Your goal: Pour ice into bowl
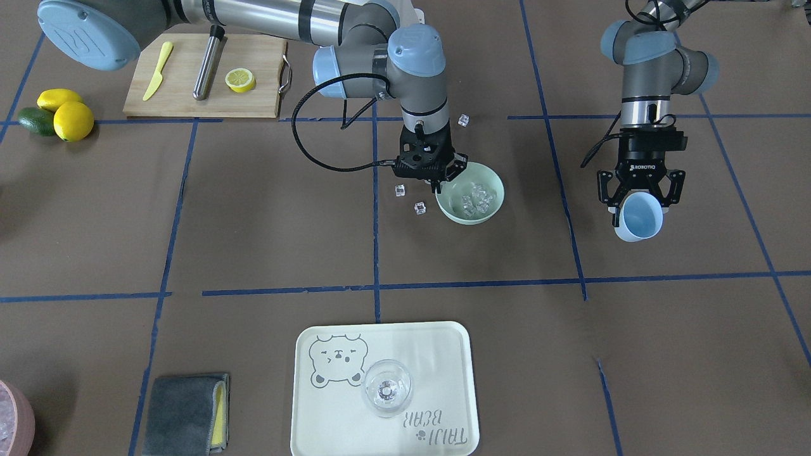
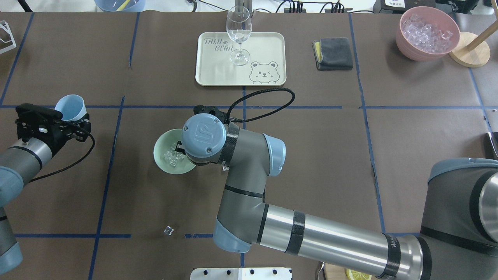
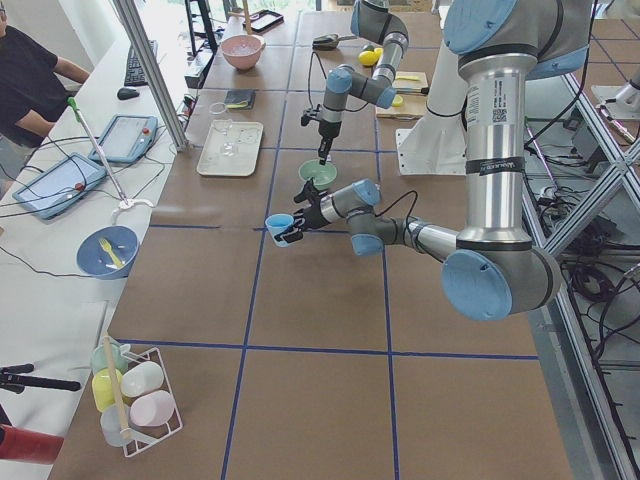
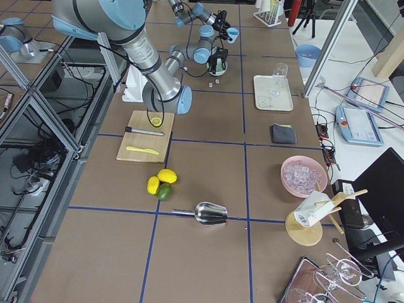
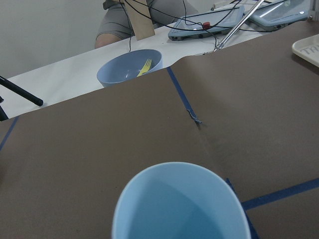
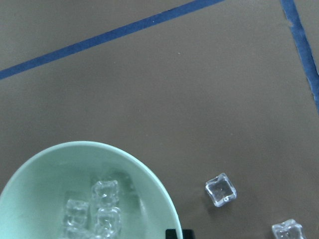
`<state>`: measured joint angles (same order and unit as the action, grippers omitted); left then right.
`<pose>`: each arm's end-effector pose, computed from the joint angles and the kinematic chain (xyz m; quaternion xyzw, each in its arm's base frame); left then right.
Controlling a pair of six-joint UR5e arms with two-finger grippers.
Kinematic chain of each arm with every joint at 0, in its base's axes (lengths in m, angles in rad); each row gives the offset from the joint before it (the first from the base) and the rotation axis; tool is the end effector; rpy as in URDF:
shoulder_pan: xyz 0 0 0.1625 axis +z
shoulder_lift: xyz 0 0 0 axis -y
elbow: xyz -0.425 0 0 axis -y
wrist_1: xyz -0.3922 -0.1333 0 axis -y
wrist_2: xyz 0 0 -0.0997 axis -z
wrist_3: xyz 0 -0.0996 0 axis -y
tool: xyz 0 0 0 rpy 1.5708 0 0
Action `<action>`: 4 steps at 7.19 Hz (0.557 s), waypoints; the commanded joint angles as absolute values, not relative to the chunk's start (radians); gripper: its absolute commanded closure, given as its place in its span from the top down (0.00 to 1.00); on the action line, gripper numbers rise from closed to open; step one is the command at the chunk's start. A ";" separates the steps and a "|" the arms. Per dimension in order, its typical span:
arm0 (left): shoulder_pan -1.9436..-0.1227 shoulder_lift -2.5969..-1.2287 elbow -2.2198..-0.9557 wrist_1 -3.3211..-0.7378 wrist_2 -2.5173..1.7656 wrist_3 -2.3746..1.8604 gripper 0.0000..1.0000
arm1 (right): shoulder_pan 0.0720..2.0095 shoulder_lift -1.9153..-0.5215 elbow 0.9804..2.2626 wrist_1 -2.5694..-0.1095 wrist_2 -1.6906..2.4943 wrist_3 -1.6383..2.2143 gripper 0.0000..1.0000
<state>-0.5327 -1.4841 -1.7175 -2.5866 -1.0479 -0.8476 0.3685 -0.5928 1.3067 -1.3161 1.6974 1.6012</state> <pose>0.3188 -0.4004 0.5156 0.4704 0.2701 -0.0529 0.8384 -0.6905 -0.3960 0.1169 0.0230 -0.4675 0.1461 0.8716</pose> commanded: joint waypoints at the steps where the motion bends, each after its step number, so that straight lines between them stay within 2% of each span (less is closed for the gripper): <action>1: -0.534 -1.453 -1.672 -2.681 -1.049 -0.845 0.00 | 0.379 -0.589 1.328 -1.315 1.700 1.601 0.00; 4: -0.532 -1.350 -1.618 -2.948 -1.042 -0.880 0.00 | 0.446 -0.613 1.446 -1.334 1.794 1.603 0.00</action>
